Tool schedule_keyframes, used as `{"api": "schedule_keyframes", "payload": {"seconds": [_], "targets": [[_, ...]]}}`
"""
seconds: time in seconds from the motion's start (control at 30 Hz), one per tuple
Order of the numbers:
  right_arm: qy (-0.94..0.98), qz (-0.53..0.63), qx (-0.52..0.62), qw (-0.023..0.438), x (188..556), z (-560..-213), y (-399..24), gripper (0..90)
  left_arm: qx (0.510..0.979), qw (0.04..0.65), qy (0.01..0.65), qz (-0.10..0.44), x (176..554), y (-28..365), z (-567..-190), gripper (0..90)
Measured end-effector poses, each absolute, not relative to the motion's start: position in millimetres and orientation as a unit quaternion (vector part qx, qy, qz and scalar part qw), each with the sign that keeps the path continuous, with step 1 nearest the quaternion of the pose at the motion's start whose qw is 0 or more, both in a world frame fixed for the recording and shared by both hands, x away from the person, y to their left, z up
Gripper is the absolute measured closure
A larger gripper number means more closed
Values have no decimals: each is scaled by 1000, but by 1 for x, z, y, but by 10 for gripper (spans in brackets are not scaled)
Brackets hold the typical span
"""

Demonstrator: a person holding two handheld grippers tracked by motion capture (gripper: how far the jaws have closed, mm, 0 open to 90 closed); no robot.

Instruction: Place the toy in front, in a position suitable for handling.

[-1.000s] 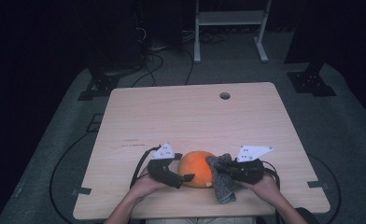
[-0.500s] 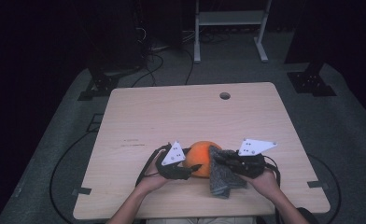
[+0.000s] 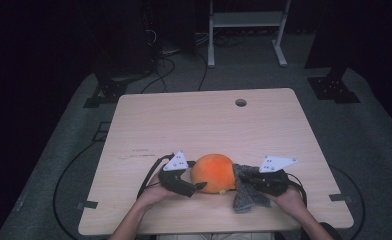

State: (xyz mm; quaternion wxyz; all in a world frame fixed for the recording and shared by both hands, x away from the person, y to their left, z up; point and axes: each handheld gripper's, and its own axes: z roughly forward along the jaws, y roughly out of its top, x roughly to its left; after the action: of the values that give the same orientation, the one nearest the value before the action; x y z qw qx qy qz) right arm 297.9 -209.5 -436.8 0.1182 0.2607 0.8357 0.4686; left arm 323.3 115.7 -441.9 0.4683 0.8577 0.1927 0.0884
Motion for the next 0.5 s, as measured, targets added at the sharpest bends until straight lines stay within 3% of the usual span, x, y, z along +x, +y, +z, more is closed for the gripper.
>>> {"api": "schedule_keyframes", "payload": {"seconds": [0.1,0.23,0.5], "targets": [[821,499,252,118,300,-424,-205,828,862,463,181,96,322,114,-443,246],[822,505,234,117,310,-416,-186,828,868,452,178,102,320,115,-444,257],[832,474,272,97,313,-442,-202,828,867,456,168,109,318,114,-445,254]]}}
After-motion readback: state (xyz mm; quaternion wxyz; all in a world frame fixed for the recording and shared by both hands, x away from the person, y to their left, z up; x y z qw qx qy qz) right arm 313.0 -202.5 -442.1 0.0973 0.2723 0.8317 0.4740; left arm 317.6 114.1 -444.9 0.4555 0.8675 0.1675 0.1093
